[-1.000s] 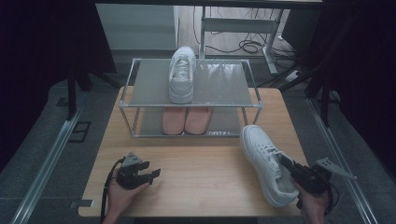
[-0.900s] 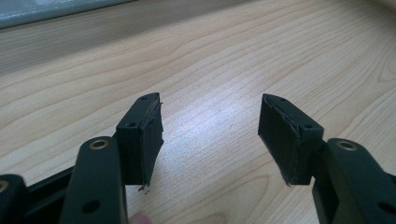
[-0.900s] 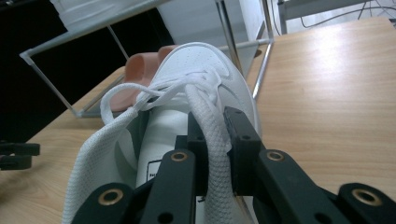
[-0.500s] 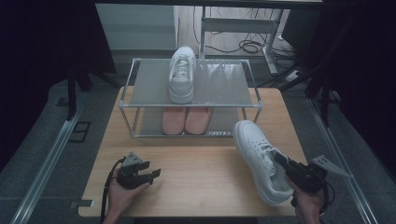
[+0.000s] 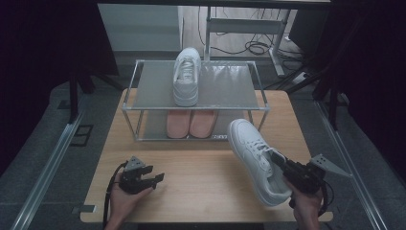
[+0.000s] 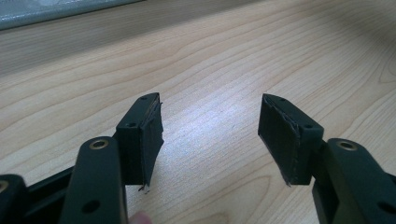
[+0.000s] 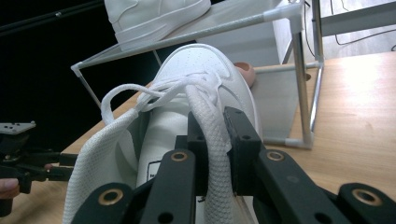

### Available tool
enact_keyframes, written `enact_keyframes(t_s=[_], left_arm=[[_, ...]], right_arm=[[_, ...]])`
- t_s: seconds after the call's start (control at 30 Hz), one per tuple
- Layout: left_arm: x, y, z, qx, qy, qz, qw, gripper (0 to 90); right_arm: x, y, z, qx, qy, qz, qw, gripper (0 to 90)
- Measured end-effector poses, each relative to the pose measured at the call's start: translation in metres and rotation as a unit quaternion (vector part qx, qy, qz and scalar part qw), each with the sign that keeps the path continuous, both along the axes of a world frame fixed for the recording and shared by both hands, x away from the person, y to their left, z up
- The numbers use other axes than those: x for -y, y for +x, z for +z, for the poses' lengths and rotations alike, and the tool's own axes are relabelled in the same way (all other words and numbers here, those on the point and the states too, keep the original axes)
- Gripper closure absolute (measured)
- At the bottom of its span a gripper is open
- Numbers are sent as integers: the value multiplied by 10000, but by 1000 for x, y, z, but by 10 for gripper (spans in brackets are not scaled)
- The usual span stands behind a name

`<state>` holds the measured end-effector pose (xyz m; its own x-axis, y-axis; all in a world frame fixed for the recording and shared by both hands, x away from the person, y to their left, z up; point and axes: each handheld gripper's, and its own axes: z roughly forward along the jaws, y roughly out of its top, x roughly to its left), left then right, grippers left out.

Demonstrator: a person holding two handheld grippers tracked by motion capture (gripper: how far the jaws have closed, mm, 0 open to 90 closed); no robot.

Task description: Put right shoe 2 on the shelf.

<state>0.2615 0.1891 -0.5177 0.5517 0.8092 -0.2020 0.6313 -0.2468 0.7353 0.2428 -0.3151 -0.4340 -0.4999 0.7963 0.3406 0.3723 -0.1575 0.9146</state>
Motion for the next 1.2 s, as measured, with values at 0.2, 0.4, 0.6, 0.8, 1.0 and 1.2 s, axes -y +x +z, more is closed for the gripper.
enact_keyframes(t_s=[0.2,0.4,0.6,0.8,1.0,1.2], left_arm=[[0,0,0,-13,-4,16,10000,402],[0,0,0,-9,-2,4,10000,402],[-1,0,0,-1,-6,32,10000,401],[-1,0,0,5,-8,34,10000,398],[-2,0,0,18,-5,37,10000,398],[-2,0,0,15,-12,17,10000,398]], right_arm=[[-9,1,5,76,18,36,10000,820],[-15,2,10,136,28,90,9999,820],[-24,3,19,233,117,195,9995,821],[-33,6,27,307,214,316,9988,820],[-40,9,36,402,320,380,9980,820],[-48,17,49,503,417,416,9970,820]])
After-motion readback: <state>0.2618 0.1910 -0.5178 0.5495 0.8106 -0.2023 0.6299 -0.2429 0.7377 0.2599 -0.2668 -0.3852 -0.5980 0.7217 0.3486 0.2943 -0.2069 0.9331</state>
